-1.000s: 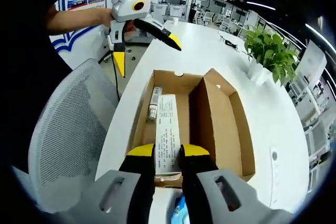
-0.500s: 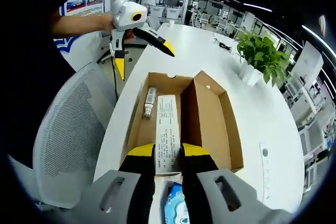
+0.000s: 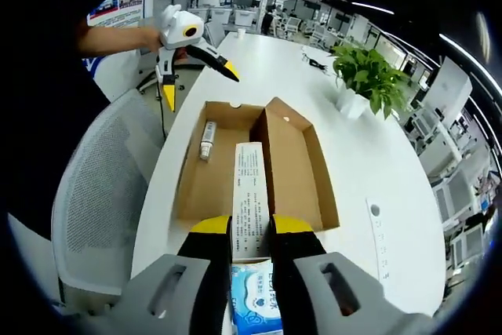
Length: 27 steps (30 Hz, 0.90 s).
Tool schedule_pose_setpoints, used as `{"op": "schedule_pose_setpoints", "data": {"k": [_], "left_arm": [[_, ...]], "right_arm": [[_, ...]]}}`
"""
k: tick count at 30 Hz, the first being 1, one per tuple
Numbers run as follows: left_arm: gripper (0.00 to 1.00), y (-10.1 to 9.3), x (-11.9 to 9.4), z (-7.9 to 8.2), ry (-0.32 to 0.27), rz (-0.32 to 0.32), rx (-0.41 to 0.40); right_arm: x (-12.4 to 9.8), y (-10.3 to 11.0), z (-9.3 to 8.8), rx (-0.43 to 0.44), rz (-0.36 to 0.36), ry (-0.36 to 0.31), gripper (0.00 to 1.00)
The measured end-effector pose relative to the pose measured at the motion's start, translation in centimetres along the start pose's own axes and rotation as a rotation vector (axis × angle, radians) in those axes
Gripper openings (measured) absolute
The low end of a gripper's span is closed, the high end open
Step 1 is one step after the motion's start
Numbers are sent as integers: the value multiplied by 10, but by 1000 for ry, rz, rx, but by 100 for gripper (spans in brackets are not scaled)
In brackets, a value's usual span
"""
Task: Operate the shoe box by opening the lid, removing the specified soft item, and placing it in the target area until the item is outside and the box remains undamaged.
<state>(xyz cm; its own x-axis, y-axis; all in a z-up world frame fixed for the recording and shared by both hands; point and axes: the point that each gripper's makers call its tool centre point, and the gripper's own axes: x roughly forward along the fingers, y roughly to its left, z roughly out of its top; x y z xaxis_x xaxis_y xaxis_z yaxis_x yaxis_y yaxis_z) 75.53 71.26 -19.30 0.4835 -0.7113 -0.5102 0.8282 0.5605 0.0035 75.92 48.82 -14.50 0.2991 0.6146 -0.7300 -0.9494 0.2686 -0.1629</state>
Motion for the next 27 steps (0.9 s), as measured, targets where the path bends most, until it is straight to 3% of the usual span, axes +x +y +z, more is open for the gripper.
{"op": "schedule_pose_setpoints", "data": {"k": [11,27], "left_arm": [[100,0,4,0,7,-6,4],[99,5,5,-1,11,-5,2]], "right_arm": [[-38,-26,-19,22,-67,18,15],[-59,-53,-67,60,-115,95,15]]}}
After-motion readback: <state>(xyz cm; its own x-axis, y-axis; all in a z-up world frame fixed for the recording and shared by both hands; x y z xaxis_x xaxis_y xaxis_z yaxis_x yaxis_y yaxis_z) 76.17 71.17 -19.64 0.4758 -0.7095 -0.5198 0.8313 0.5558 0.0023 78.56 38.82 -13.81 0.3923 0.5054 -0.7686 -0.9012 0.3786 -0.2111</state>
